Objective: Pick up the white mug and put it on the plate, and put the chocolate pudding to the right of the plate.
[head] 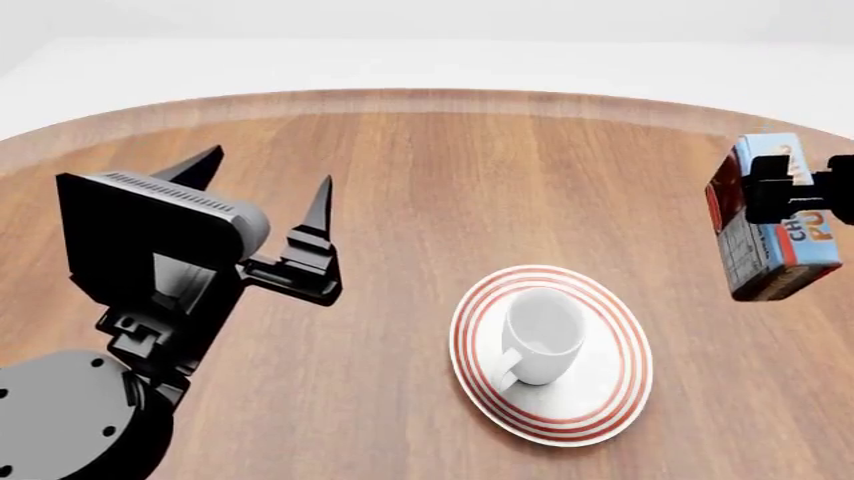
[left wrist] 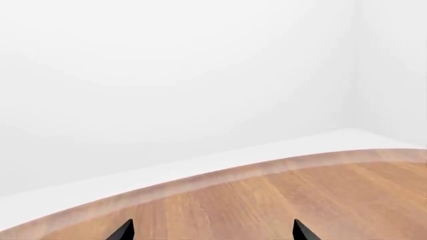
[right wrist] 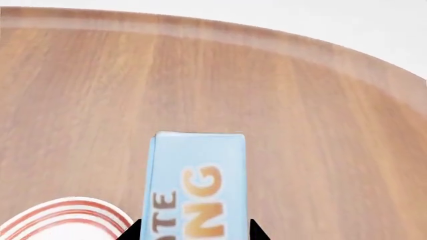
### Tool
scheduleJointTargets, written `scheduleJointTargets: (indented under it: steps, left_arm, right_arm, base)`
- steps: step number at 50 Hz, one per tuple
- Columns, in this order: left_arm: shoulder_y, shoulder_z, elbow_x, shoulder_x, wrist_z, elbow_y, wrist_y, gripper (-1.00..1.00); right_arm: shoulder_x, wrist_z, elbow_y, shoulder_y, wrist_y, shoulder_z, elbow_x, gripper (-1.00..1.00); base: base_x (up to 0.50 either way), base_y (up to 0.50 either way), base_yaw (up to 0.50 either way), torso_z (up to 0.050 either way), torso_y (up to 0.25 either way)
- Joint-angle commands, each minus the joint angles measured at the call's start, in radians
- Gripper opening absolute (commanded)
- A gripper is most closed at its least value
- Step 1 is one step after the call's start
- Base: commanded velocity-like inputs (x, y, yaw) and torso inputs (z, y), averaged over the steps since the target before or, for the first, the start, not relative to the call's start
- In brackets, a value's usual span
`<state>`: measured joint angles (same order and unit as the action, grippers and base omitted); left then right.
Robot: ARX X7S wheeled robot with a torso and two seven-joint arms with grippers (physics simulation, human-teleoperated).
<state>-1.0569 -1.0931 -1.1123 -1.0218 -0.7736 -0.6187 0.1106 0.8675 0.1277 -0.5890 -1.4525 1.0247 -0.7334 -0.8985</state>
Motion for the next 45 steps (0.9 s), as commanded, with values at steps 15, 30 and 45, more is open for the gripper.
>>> scheduleJointTargets:
  steps: [15,30,45]
  left_arm:
    - [0.010,0.029,0.012,0.026,0.031,0.006,-0.004,1.00]
    - [0.006,0.034,0.007,0.026,0.029,0.002,0.001,1.00]
    - [0.018,0.031,0.017,0.032,0.031,0.008,-0.001,1.00]
  right_arm:
    - [-0.028,0.087,-0.061,0.121,-0.091,0.000,0.045,-1.00]
    - [-0.015,0.089,-0.046,0.149,-0.065,-0.043,0.070,-1.00]
    - [-0.025,0.095,-0.076,0.203,-0.107,-0.045,0.072,-1.00]
  base:
    - [0.00,0.00,0.00,0.000,0.000]
    - [0.00,0.00,0.00,0.000,0.000]
    - [0.00,0.00,0.00,0.000,0.000]
